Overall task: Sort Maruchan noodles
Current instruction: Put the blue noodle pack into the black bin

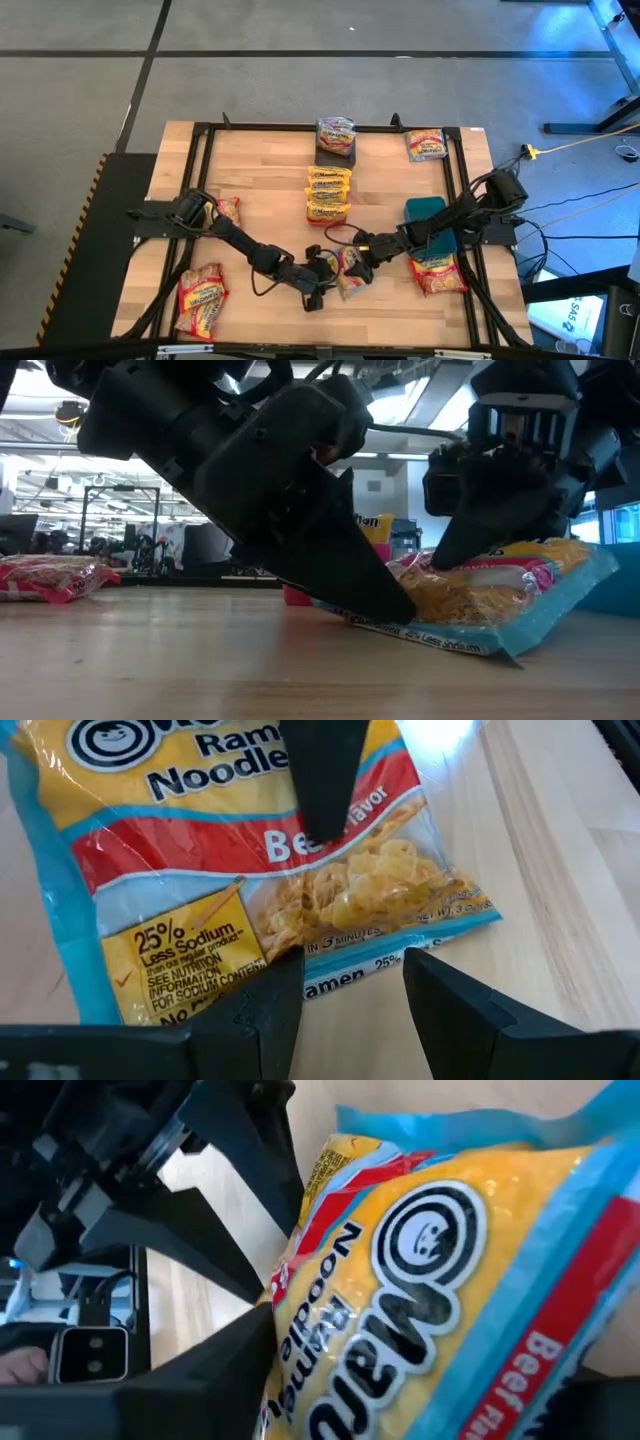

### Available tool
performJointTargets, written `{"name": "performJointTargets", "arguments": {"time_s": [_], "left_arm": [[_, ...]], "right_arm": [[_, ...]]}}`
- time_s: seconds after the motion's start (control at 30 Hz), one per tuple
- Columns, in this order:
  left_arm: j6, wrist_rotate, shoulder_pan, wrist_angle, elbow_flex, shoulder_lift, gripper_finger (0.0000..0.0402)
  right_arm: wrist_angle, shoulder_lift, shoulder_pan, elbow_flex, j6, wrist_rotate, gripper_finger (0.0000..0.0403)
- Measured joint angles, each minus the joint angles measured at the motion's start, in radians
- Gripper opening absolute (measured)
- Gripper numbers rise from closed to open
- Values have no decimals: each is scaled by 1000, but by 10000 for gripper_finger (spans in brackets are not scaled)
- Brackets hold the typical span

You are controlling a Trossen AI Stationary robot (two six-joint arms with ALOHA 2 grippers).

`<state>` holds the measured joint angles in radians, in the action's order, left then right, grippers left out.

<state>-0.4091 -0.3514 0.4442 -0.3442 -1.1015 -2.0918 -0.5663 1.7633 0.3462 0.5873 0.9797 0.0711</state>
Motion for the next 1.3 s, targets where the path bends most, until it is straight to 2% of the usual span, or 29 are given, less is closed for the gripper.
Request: {"name": "performJointTargets", "arguments": {"time_s": [0.23,0.4,0.53,0.73,0.9,1.03,1.13,1.3], "left_arm": [[-4,-1,26,182,1,95,169],[32,24,64,357,8,200,169],[53,62,85,348,109,308,170],[45,64,78,27,386,479,170],[45,16,58,-114,535,583,170],[58,-44,21,-124,574,621,170],[99,-46,-16,-130,579,624,170],[127,-49,-73,-117,579,624,170]], "right_arm": [[-15,-10,0,3,-102,35,130],[6,-73,0,0,-222,52,86],[46,-177,-18,1,-308,44,89],[190,-358,-106,31,-462,9,97],[412,-445,-221,171,-685,-54,91],[607,-453,-322,336,-907,-149,94],[699,-434,-404,447,-1077,-213,95],[823,-361,-562,601,-1313,-237,95]]}}
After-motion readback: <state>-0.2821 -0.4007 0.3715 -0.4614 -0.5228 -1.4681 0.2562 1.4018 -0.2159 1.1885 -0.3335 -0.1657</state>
